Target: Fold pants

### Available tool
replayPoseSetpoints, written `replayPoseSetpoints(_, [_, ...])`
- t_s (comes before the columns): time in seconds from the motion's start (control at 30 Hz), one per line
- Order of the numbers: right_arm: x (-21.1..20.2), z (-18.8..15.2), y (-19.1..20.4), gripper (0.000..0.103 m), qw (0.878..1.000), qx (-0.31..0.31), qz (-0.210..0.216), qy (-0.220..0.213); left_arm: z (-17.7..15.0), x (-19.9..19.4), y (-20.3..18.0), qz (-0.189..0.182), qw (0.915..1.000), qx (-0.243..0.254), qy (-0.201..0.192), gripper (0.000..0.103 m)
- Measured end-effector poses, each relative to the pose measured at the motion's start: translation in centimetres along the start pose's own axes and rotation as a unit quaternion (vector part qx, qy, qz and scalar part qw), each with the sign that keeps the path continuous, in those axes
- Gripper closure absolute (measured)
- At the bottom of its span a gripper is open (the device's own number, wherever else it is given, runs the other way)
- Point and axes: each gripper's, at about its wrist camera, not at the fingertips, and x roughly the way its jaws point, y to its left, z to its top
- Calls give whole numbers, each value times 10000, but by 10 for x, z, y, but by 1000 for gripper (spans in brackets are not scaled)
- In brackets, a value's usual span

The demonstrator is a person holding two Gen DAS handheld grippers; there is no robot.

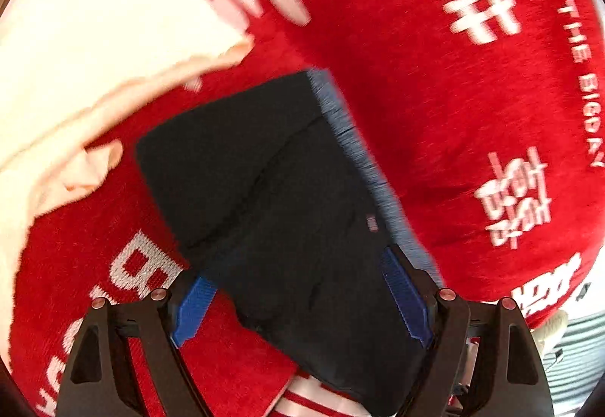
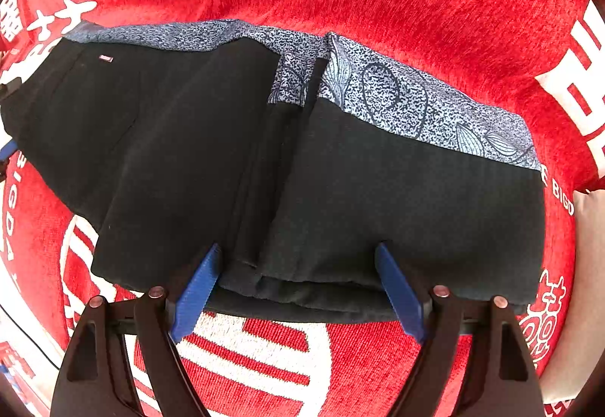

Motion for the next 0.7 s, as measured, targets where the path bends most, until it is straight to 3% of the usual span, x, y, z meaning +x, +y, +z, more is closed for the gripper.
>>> replayPoseSetpoints(0.13, [0,1,-1,17,10000,8,-5,-5,1,7,-9,346,9994,42,-55,20])
replayPoseSetpoints(0.17, [-1,1,-1,17,10000,-2,-2,-1,0,9,-17,643,9978,171,-84,27])
replayPoseSetpoints(0.23, [-5,3,-2,17,10000,-11,12,35,-2,11,-28,1196,9918,438,-104,54])
replayPoseSetpoints(0.3, [-16,5,-3,19,10000,-13,13,28,-3,13,-36,1407,9880,623,-89,66])
replayPoseSetpoints(0.33, [-27,8,-4,19,9999,44,101,-46,-5,11,-41,1471,9862,741,-140,68])
replayPoseSetpoints(0.43, [-55,20,-7,19,9979,206,548,-274,-21,8,-80,1986,9626,1803,-388,70])
replayPoseSetpoints(0.47, [-63,28,-7,19,9963,228,782,-283,-33,6,-100,2114,9474,2341,-542,70])
replayPoseSetpoints(0.53, [-72,51,-3,18,9911,239,1298,-168,-50,4,-124,2192,9284,2921,-693,70])
replayPoseSetpoints(0.7, [-87,126,34,17,9710,-83,2385,162,-77,8,-156,2296,8969,3696,-786,70])
